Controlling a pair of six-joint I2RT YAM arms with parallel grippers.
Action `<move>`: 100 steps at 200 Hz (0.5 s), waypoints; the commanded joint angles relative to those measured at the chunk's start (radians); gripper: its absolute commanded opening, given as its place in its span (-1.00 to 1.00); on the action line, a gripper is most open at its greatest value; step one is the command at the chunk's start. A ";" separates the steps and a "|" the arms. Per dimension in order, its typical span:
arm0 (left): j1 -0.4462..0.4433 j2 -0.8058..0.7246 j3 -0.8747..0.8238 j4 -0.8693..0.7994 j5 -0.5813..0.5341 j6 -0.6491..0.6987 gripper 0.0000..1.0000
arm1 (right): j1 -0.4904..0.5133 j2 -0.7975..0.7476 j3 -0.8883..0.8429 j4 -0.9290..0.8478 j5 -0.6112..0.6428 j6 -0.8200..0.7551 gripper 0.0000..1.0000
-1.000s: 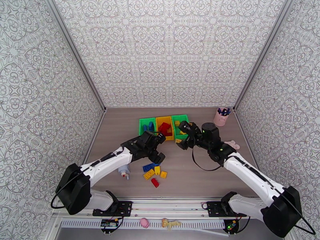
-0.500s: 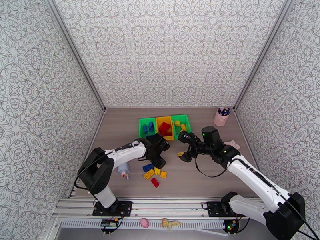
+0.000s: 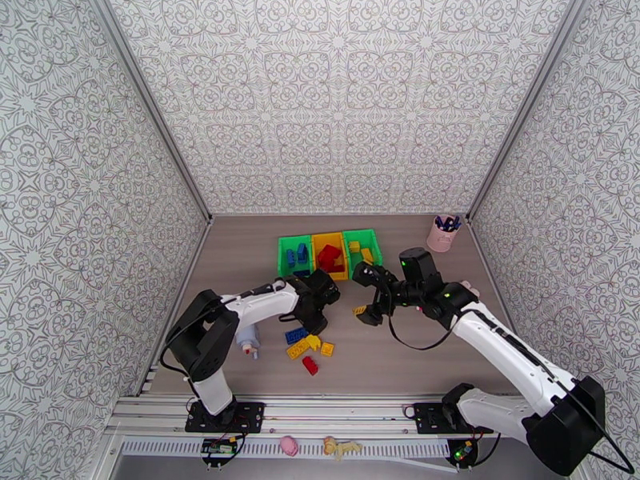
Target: Sort the legos into containers by color
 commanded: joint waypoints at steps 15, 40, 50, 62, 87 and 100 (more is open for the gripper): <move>-0.001 0.014 0.016 0.013 -0.015 -0.006 -0.12 | 0.003 0.003 0.046 -0.034 -0.054 -0.005 0.89; -0.001 0.017 0.016 0.014 -0.019 -0.012 -0.24 | 0.003 0.009 0.061 -0.044 -0.062 -0.008 0.91; 0.000 0.010 0.018 0.017 -0.021 -0.016 -0.33 | 0.003 0.009 0.065 -0.044 -0.063 -0.008 0.92; 0.001 -0.006 0.016 0.027 -0.023 -0.021 -0.40 | 0.003 0.008 0.069 -0.044 -0.069 -0.010 0.92; 0.012 -0.069 0.005 0.076 -0.025 -0.039 -0.49 | 0.002 0.011 0.079 -0.035 -0.083 -0.010 0.93; 0.023 -0.107 -0.004 0.115 -0.025 -0.052 -0.54 | 0.003 0.018 0.084 -0.024 -0.092 -0.007 0.94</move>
